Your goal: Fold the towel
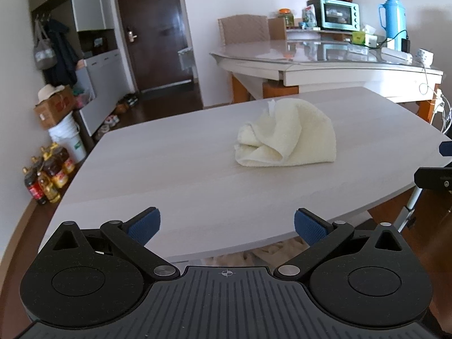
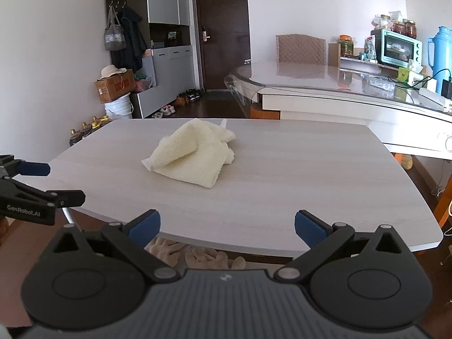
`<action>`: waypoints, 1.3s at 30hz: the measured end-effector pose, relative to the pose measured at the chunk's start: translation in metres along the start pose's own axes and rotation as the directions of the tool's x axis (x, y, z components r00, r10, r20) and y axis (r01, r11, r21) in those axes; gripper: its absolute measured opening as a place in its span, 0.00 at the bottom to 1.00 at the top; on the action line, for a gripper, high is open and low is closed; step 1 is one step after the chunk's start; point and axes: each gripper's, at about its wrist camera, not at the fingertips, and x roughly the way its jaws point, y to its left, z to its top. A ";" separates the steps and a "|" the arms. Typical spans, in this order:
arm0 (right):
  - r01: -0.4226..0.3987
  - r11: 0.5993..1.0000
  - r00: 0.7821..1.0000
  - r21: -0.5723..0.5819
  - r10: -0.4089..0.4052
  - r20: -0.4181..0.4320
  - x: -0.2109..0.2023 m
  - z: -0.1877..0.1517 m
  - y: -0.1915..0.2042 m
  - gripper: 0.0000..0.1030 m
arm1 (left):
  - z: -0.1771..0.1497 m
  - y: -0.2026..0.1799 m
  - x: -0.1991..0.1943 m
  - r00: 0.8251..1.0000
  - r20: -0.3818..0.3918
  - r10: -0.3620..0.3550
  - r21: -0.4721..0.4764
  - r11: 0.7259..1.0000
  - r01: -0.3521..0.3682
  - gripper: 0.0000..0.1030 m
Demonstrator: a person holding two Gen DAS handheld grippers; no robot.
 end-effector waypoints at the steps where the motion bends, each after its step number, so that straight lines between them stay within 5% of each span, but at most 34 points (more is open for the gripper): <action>1: 0.000 1.000 1.000 0.003 0.000 -0.001 0.000 -0.001 0.000 1.00 | -0.001 0.001 0.000 1.000 -0.003 -0.002 -0.001 1.000 0.002 1.00; 39: 0.004 1.000 0.999 0.013 -0.004 -0.046 0.013 -0.008 -0.003 1.00 | -0.007 -0.008 0.016 0.999 -0.033 0.008 0.026 1.000 -0.007 1.00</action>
